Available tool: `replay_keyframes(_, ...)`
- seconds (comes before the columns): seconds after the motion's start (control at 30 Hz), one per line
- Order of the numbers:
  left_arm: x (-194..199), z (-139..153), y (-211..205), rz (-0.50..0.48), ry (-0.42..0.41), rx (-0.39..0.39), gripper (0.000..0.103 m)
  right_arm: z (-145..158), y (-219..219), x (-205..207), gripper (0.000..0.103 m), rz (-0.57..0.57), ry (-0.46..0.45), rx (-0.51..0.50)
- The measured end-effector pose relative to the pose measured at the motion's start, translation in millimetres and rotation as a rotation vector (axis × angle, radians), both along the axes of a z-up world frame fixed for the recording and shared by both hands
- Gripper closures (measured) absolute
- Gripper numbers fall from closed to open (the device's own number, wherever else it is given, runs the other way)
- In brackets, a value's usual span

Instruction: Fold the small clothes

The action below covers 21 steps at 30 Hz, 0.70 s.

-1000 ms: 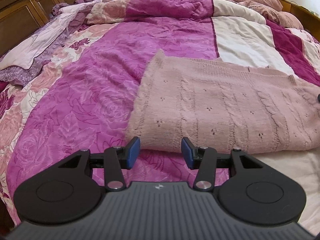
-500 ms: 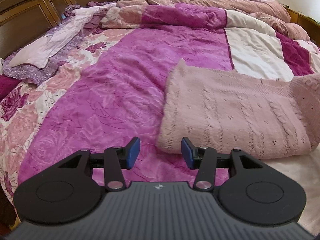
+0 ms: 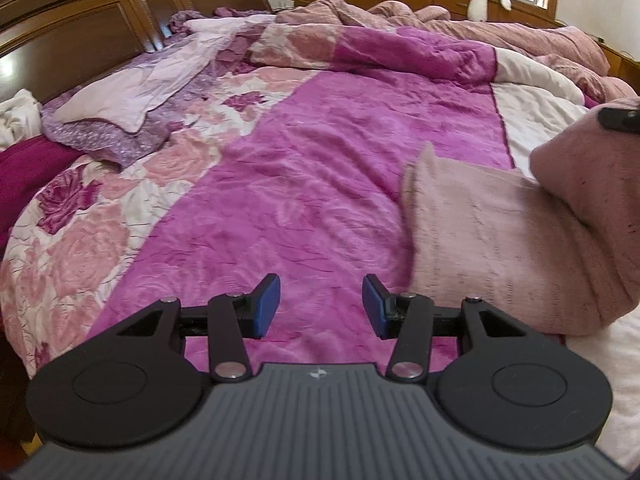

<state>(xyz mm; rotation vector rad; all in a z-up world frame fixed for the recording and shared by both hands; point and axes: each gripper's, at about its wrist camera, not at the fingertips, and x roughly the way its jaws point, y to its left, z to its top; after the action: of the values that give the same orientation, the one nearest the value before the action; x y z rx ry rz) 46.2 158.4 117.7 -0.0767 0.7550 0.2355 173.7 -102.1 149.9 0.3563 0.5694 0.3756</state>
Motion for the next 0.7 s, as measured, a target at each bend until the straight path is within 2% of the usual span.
replay_keyframes(0.33,-8.8,-12.3,33.5,0.059,0.023,-0.02,0.049,-66.3,92.1,16.1,0.077,0.097,0.133,-0.178)
replay_keyframes(0.6,-11.1,-17.8,43.5,0.067,0.02,-0.04,0.049,-53.5,118.3,3.2,0.077,0.104,0.076,-0.293)
replay_keyframes(0.7,-11.8,-17.3,44.8,0.069,0.013,-0.05,0.049,-59.8,129.3,3.4,0.074,0.138,0.098,-0.347)
